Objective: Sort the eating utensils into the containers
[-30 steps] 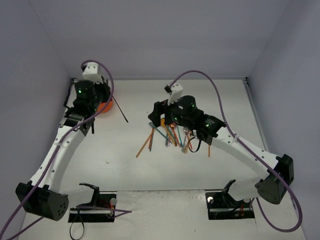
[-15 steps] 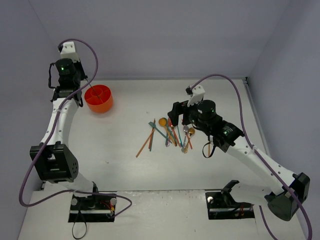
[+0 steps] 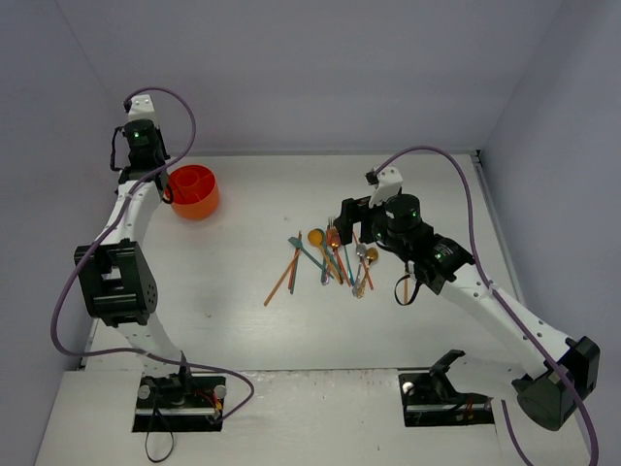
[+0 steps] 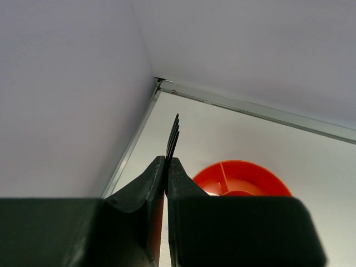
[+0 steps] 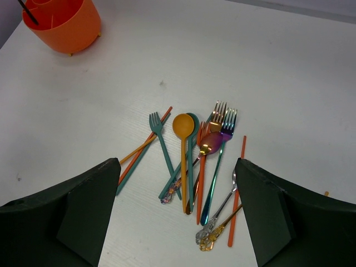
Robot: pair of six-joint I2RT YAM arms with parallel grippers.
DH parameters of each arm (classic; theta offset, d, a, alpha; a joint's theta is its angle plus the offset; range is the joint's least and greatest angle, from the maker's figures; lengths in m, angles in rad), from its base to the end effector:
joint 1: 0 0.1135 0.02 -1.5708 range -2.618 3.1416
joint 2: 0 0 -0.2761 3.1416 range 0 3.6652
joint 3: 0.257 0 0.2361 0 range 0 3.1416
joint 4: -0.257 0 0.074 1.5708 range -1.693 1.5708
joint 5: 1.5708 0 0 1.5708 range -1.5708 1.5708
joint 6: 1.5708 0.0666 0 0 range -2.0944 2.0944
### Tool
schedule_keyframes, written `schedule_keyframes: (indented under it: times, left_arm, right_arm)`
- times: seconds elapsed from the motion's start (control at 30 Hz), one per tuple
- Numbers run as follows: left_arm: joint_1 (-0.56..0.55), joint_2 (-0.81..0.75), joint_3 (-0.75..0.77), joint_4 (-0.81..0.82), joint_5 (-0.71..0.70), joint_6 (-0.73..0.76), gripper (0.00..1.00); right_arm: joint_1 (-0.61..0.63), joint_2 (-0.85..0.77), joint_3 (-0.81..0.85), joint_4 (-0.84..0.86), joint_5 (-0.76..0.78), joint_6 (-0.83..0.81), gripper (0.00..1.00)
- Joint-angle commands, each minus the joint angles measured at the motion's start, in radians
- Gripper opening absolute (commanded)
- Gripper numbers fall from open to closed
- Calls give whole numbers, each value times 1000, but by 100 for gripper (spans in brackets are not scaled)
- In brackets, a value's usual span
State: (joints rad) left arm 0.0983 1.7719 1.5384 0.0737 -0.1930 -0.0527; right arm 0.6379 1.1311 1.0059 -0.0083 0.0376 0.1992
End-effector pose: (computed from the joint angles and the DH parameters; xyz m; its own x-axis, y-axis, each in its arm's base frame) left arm 0.4454 0.0568 0.3674 -0.1431 -0.0661 -0.9875 -0.2927 0.9560 -0.0215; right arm 0.2231 0.1622 0.3757 -0.2167 0.0856 -0.9725 -0.5328 0.8243 0.1912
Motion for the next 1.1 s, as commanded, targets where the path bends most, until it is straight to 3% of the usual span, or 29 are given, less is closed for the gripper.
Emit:
schedule_keyframes:
  times: [0.0,0.6,1.07]
  left_arm:
    - [11,-15,0,158,-105,-7,0]
    - [21,41,-17,215,-151,31,0]
    - [27,156,124,227,-203,48,0]
  right_arm:
    - [-14,4,3,46,10,-4,82]
    - [-24,3,-4,43,2,17,82]
    - [-27,-4,-12,39,-1,28,81]
